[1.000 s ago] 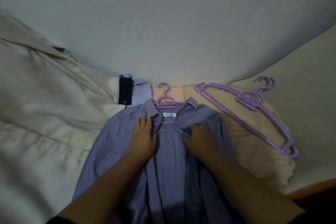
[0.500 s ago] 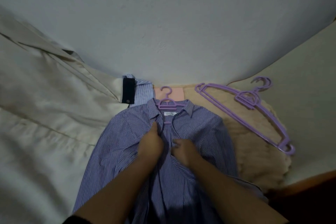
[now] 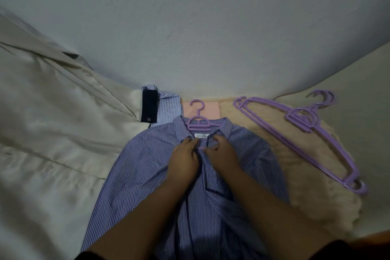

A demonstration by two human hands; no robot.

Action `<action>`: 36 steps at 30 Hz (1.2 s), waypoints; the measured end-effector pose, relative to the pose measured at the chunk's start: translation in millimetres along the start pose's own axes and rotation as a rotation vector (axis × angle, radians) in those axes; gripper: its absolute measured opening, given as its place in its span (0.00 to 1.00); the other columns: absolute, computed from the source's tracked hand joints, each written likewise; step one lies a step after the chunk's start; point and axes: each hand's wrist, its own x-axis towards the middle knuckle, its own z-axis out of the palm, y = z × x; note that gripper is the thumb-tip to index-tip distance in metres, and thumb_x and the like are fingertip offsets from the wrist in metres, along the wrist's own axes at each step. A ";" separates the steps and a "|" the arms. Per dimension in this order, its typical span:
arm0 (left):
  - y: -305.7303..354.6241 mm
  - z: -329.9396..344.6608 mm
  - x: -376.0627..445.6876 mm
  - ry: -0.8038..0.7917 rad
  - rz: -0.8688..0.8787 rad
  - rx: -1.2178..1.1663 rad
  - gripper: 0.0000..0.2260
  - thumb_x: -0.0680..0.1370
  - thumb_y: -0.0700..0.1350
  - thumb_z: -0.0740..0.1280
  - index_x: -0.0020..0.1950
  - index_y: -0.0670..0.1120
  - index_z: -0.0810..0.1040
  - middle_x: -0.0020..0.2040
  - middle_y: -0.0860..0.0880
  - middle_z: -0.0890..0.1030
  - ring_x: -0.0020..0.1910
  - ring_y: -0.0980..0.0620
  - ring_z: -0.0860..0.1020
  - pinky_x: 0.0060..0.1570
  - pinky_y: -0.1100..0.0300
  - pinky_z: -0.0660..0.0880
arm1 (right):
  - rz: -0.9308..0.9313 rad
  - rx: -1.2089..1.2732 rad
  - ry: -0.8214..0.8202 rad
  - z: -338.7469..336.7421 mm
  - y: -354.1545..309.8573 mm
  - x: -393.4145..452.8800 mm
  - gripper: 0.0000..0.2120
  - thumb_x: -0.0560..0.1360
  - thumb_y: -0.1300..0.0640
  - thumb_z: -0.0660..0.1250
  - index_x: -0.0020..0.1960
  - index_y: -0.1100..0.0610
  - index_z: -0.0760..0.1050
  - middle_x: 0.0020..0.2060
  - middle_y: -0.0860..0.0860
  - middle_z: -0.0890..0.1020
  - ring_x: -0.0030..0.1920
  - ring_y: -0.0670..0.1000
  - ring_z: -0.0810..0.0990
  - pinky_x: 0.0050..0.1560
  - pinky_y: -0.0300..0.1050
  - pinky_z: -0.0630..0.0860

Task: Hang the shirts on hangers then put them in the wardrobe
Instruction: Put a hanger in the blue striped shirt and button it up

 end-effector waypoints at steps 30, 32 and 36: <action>-6.3 -10.5 4.5 -0.077 -0.531 -0.679 0.22 0.78 0.33 0.55 0.68 0.49 0.75 0.40 0.46 0.82 0.37 0.49 0.77 0.40 0.58 0.75 | 0.187 0.234 -0.210 8.6 11.9 -6.8 0.32 0.79 0.69 0.54 0.76 0.44 0.52 0.37 0.54 0.77 0.21 0.48 0.73 0.18 0.37 0.67; -8.0 -12.2 5.7 -0.097 -0.535 -0.685 0.23 0.78 0.33 0.55 0.69 0.50 0.73 0.41 0.45 0.83 0.40 0.46 0.79 0.45 0.53 0.77 | 0.187 0.202 -0.278 5.3 9.1 -6.4 0.35 0.79 0.70 0.54 0.75 0.40 0.49 0.36 0.54 0.77 0.19 0.49 0.74 0.17 0.37 0.67; -5.8 -13.6 7.8 -0.115 -0.549 -0.695 0.23 0.78 0.33 0.56 0.67 0.52 0.75 0.42 0.44 0.84 0.39 0.46 0.78 0.45 0.52 0.77 | 0.191 0.142 -0.350 2.4 4.0 -5.2 0.34 0.79 0.71 0.53 0.76 0.44 0.49 0.35 0.51 0.76 0.16 0.45 0.72 0.15 0.34 0.65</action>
